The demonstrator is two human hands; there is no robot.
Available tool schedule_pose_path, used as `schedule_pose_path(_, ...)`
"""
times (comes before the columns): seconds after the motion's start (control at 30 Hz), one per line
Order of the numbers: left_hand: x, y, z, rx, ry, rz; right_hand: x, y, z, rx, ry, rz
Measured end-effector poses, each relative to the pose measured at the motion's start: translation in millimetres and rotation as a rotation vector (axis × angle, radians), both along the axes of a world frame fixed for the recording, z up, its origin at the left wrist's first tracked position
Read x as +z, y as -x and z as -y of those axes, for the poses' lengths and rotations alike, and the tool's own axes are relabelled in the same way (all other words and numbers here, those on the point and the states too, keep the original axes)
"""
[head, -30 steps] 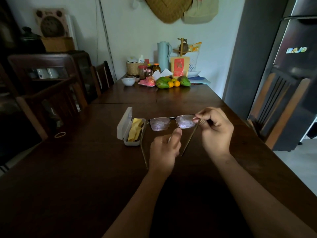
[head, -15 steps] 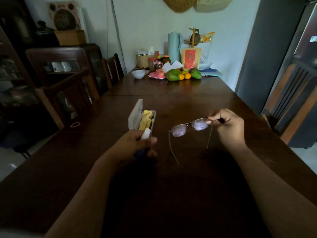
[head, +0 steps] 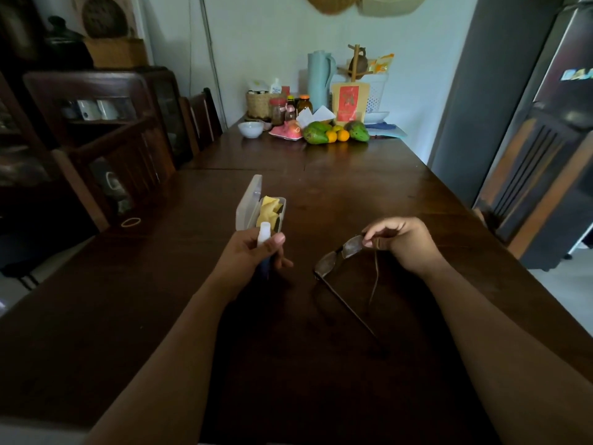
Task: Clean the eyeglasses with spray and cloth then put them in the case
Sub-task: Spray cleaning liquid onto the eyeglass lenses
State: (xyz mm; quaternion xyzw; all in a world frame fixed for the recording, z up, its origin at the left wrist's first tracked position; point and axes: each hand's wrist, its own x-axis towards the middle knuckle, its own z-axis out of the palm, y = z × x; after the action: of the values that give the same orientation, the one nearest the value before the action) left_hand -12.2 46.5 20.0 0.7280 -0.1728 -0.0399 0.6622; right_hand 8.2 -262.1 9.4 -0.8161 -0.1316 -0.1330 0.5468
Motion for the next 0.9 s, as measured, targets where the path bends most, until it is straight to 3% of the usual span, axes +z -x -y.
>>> schedule_pose_path(0.37,0.3,4.2,-0.9,-0.02,-0.029,0.103,21.0,25.4,6.2,0.102,-0.045,-0.162)
schedule_pose_path(0.53,0.5,3.3,1.5,-0.046,-0.039,0.111,33.2,30.5,3.1,0.086,0.187,-0.344)
schedule_pose_path(0.8,-0.7,2.4,2.9,-0.037,-0.04,0.075,31.0,26.1,11.5,0.029,0.068,-0.323)
schedule_pose_path(0.9,-1.1,2.0,2.9,-0.033,-0.032,0.057,43.0,32.4,9.1,0.002,0.145,-0.311)
